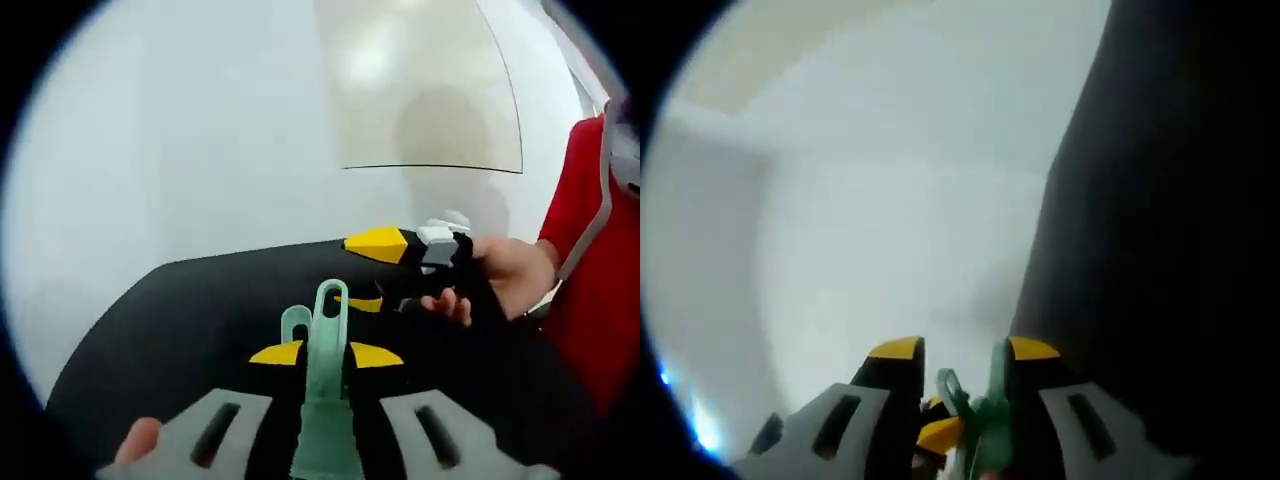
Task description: Pick up the broom and sweep the trash on the tabletop into the dustpan.
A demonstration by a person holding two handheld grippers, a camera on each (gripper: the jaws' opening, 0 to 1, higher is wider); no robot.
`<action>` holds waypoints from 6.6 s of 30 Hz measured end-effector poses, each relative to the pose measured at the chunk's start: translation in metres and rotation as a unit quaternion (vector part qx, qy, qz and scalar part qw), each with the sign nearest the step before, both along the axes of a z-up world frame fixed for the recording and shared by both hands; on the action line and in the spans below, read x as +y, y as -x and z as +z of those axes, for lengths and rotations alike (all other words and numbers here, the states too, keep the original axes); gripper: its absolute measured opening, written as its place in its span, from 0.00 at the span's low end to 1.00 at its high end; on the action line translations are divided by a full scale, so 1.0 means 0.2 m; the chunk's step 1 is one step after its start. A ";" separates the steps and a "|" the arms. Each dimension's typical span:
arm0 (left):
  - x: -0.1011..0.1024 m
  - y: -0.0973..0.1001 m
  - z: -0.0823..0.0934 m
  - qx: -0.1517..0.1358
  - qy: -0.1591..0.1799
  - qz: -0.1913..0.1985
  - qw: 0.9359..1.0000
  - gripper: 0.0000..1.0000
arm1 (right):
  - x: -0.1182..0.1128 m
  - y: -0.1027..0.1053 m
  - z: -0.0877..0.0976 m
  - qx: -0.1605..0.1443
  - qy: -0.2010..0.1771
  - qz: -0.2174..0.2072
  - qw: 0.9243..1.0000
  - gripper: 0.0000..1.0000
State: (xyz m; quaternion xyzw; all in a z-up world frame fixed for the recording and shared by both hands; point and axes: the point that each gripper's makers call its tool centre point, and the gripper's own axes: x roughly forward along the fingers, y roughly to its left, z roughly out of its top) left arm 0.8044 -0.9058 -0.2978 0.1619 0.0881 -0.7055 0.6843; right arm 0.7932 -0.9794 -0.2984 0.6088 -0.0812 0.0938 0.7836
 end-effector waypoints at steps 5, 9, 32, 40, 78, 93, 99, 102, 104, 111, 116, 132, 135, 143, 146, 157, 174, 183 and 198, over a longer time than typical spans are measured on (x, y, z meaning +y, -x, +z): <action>-0.01 -0.06 0.03 0.004 0.002 0.042 0.999 0.14 | 0.00 0.00 0.00 -0.001 0.001 0.000 1.000 0.33; -0.02 -0.08 0.00 0.001 -0.010 0.059 0.998 0.14 | 0.00 0.00 0.00 -0.001 0.001 0.000 1.000 0.33; -0.04 -0.11 -0.09 -0.005 -0.061 0.073 0.995 0.14 | 0.01 0.00 0.01 -0.003 0.000 0.003 1.000 0.33; 0.00 -0.10 0.00 -0.032 -0.072 0.072 0.994 0.13 | 0.01 0.00 0.01 -0.004 0.000 0.004 1.000 0.33; 0.39 -0.11 0.33 -0.013 -0.093 0.136 0.986 0.13 | 0.01 -0.01 0.00 -0.004 0.003 0.004 1.000 0.33; 0.42 -0.04 0.33 -0.035 -0.154 0.122 0.980 0.13 | 0.01 -0.01 0.00 -0.006 0.004 0.005 1.000 0.33; 0.34 -0.02 0.29 -0.009 -0.158 0.105 0.982 0.13 | 0.00 -0.01 0.00 -0.007 0.005 0.003 1.000 0.33; 0.27 -0.04 0.25 0.002 -0.167 0.103 0.981 0.13 | 0.00 -0.01 0.00 -0.007 0.005 0.003 1.000 0.33; 0.22 -0.05 0.22 0.003 -0.174 0.101 0.980 0.13 | 0.00 -0.01 0.00 -0.007 0.004 0.003 1.000 0.33; 0.07 -0.09 0.08 -0.005 -0.200 0.084 0.976 0.13 | 0.00 -0.01 0.01 -0.009 0.001 0.002 1.000 0.33; 0.02 -0.09 -0.01 -0.005 -0.215 0.075 0.974 0.13 | -0.07 0.03 0.04 -0.034 -0.014 -0.034 0.999 0.33; 0.01 -0.15 -0.12 0.001 -0.226 0.086 0.970 0.14 | -0.04 0.03 0.05 -0.041 -0.009 -0.024 0.999 0.33; 0.02 -0.15 -0.12 0.007 -0.217 0.081 0.973 0.14 | -0.04 0.03 0.05 -0.040 -0.008 -0.024 0.999 0.33; 0.06 -0.13 -0.11 0.021 -0.214 0.068 0.974 0.15 | -0.04 0.04 0.05 -0.040 -0.007 -0.023 0.999 0.33; 0.07 -0.13 -0.09 0.030 -0.201 0.070 0.977 0.15 | -0.04 0.04 0.05 -0.040 -0.008 -0.022 0.999 0.33; 0.30 -0.10 0.21 -0.014 -0.043 0.122 0.991 0.14 | 0.06 -0.05 -0.05 0.057 0.030 0.037 0.997 0.39; 0.62 -0.01 0.23 -0.088 0.061 0.160 0.981 0.05 | 0.41 -0.22 -0.17 0.162 0.142 0.113 0.970 0.36; 0.67 0.01 0.14 -0.074 0.082 0.168 0.980 0.05 | 0.41 -0.24 -0.18 0.163 0.167 0.100 0.967 0.31; 0.73 0.00 0.08 -0.050 0.083 0.188 0.977 0.04 | 0.48 -0.25 -0.19 0.143 0.217 0.118 0.959 0.25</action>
